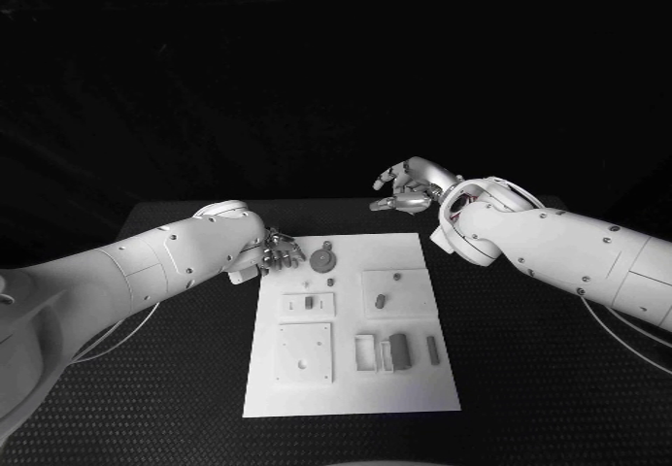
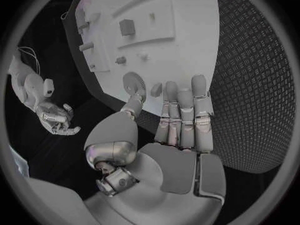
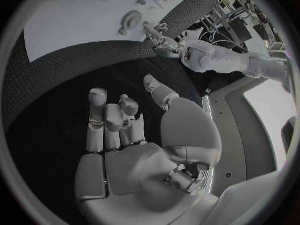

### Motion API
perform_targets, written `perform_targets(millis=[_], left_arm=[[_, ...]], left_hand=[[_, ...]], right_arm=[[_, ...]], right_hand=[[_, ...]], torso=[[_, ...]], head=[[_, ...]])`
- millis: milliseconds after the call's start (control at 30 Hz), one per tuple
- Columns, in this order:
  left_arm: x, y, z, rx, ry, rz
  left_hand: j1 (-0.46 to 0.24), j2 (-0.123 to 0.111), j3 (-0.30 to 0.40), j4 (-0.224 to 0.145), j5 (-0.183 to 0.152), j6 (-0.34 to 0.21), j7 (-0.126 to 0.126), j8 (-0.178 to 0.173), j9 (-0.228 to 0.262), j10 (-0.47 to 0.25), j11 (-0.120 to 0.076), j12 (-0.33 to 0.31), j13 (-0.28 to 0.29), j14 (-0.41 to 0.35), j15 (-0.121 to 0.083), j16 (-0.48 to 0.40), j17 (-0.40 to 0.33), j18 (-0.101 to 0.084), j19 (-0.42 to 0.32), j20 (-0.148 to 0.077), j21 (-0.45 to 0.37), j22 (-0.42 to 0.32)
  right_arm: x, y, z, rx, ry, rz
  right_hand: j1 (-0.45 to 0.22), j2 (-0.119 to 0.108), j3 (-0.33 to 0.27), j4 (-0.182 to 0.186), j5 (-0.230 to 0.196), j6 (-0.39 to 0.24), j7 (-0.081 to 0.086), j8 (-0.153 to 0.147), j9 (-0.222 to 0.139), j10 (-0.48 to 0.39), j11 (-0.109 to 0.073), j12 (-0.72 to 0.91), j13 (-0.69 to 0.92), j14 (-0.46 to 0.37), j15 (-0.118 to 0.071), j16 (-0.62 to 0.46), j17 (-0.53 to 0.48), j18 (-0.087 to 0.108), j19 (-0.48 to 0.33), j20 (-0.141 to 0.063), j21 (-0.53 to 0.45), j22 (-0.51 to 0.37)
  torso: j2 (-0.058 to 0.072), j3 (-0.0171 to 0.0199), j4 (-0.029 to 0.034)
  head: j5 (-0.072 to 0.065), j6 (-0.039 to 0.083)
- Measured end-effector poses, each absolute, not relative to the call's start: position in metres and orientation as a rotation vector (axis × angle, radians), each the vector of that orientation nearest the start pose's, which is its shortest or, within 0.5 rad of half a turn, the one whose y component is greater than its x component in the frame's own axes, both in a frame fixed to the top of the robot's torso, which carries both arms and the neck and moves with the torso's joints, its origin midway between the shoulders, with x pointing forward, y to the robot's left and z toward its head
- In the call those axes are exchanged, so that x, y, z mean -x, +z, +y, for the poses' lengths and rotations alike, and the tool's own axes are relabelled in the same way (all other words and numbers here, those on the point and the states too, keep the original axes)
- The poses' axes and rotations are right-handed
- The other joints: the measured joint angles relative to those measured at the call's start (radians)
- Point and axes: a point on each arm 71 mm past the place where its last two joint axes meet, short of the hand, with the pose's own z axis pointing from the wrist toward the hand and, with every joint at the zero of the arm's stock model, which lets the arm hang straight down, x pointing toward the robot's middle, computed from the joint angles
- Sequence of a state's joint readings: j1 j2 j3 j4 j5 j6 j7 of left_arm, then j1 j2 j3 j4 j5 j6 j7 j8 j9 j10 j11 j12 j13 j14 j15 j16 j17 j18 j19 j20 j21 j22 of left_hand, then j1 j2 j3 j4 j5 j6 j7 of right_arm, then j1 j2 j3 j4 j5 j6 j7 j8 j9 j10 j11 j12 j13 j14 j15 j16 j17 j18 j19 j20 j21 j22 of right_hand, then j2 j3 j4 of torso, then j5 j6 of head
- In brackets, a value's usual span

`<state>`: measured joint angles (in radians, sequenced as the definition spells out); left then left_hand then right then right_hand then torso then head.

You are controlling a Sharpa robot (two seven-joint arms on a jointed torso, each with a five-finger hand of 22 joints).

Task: Assemble the parts on the task board

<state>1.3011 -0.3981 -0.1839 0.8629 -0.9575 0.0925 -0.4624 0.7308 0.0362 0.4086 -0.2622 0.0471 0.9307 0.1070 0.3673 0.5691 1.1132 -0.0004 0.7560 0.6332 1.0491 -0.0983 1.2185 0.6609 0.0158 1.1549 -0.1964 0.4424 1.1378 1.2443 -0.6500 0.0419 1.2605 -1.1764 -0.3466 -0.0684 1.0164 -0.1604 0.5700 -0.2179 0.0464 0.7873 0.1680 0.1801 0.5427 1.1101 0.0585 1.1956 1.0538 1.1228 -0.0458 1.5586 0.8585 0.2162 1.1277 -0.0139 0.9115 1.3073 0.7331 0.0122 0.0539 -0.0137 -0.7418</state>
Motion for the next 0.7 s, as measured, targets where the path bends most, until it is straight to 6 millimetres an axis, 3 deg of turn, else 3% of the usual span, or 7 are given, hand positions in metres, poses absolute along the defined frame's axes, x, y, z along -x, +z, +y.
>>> perform_targets(millis=[200,700], left_arm=[[-0.5814,-0.2372,0.1848,0.35,-0.241,2.241],[-0.5824,-0.2375,0.187,0.364,-0.241,2.237]], left_hand=[[0.024,-0.01,0.03,0.007,0.0,0.004,0.003,0.002,0.0,0.0,0.0,0.006,0.0,0.0,0.0,0.001,-0.001,0.0,0.002,-0.001,0.004,0.005],[0.071,0.026,0.057,-0.01,0.0,0.014,-0.001,0.006,0.001,0.004,-0.004,0.01,0.0,0.007,0.0,0.009,-0.003,0.0,0.007,-0.003,0.008,0.016]], right_arm=[[-0.5506,-0.1488,-0.1837,-0.165,0.755,1.588],[-0.5505,-0.1489,-0.1834,-0.164,0.755,1.589]], right_hand=[[0.0,0.0,0.0,0.0,0.0,0.002,0.002,0.0,0.0,0.0,0.0,0.0,0.0,0.0,0.0,0.0,0.0,0.0,0.0,0.0,0.0,0.0],[0.0,0.0,0.0,0.0,0.0,0.003,0.002,0.0,0.0,-0.003,0.003,0.0,-0.001,0.0,0.0,0.0,0.0,0.0,0.0,0.0,0.0,0.0]], torso=[[0.0,-0.0001,-0.0001],[0.0,-0.0001,0.0]], head=[[-0.003,-0.001],[-0.002,-0.004]])
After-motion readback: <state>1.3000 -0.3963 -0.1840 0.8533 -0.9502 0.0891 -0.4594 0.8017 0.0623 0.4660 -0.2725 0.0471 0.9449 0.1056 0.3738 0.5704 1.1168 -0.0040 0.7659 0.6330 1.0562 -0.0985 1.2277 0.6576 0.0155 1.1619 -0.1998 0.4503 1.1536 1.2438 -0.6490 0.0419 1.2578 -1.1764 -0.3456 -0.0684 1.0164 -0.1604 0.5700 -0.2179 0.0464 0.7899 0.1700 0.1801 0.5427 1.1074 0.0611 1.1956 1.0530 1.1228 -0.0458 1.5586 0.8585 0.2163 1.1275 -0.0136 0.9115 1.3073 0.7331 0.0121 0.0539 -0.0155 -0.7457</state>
